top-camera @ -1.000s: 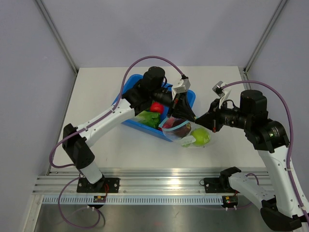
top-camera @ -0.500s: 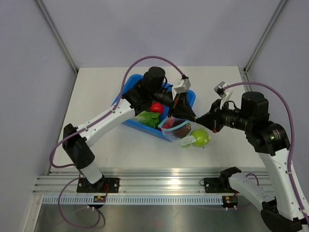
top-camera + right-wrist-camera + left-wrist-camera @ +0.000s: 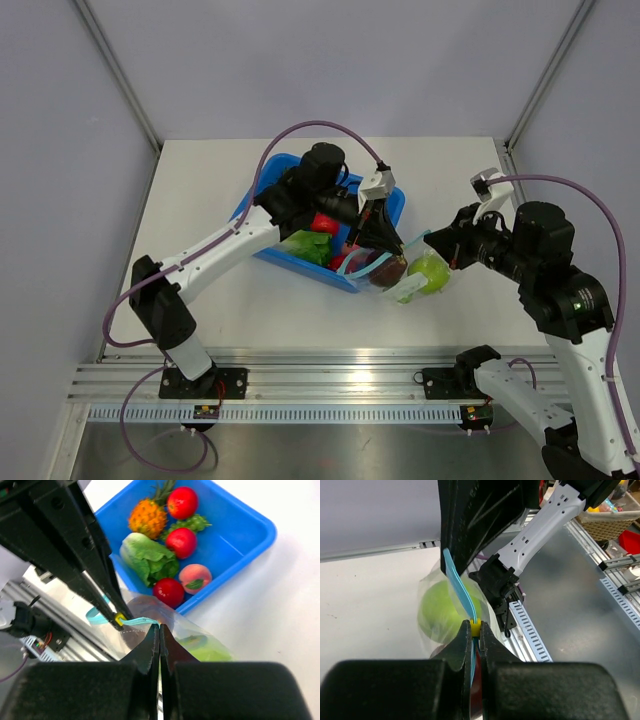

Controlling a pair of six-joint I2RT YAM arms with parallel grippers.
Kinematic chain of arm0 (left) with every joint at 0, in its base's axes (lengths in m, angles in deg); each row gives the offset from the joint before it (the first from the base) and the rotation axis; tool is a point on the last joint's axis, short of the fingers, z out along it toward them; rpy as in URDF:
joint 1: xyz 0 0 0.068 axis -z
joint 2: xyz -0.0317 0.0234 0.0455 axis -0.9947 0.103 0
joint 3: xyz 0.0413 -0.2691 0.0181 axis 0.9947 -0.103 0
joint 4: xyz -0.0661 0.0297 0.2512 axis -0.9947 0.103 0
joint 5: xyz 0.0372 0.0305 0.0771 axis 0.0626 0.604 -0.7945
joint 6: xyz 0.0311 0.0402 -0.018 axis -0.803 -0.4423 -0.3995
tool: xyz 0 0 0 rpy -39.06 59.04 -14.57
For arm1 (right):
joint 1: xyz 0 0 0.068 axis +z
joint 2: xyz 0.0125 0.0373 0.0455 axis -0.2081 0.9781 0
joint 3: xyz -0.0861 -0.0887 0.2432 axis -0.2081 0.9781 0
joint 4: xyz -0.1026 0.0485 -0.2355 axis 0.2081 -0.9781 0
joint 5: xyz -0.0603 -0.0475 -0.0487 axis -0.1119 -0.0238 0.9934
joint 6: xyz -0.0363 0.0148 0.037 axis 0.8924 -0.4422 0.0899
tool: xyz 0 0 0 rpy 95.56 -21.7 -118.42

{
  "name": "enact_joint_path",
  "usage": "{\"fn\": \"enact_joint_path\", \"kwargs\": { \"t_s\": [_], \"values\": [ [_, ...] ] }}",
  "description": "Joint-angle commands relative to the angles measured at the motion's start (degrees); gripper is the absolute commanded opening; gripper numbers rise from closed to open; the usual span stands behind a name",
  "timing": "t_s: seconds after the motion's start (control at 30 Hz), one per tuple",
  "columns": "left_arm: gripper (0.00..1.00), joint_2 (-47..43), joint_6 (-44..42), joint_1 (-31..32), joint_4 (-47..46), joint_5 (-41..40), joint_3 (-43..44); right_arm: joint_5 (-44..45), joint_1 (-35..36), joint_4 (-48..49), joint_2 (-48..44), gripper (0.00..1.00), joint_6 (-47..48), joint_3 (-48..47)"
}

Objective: Place the food in the zip-top bag and seal the zipper
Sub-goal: Zip the zipper food storage bag.

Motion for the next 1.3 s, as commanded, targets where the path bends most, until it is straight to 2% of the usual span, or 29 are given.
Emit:
{"fn": "enact_joint_path", "kwargs": {
  "t_s": [0.0,0.27,0.77,0.9,1.07,1.1,1.13,1.2,1.23,1.27],
  "values": [
    [0.00,-1.15,-2.48,-0.28,5.73,0.67,-2.24,13.00,-0.53,6.10,-0.25,0.00,-1.28,-0.91],
    [0.00,-1.94,-3.62,-1.69,8.54,-2.85,-4.97,24.87,-0.44,5.83,0.28,0.00,-2.95,-0.57],
    [0.00,-6.16,-4.94,-3.80,11.89,-12.34,-10.85,40.09,-0.44,5.57,0.89,0.00,-5.14,2.07],
    [0.00,-7.04,-4.32,-3.89,10.66,-12.61,-11.47,35.19,-0.44,6.45,1.59,0.00,-4.80,2.69],
    [0.00,-7.13,-5.11,-3.80,12.50,-12.52,-10.07,13.92,-0.52,6.19,2.64,0.02,-0.14,3.39],
    [0.00,-7.39,-5.55,-3.80,13.64,-12.69,-9.63,11.90,-0.44,5.75,2.91,0.06,0.39,3.39],
    [0.00,-7.91,-6.25,-3.80,14.17,-13.30,-9.54,7.88,-0.44,4.79,3.35,0.21,1.70,3.13],
    [0.00,-8.79,-6.70,-3.80,15.48,-13.75,-9.19,4.86,-0.44,3.81,4.66,0.37,2.58,2.60],
    [0.00,-9.67,-7.13,-3.89,15.67,-14.10,-9.10,2.93,-0.44,2.59,5.10,0.54,3.81,1.90],
    [0.00,-10.20,-7.31,-3.80,16.02,-14.19,-9.01,2.30,-0.44,2.06,5.80,0.62,4.34,1.64]
  ]
}}
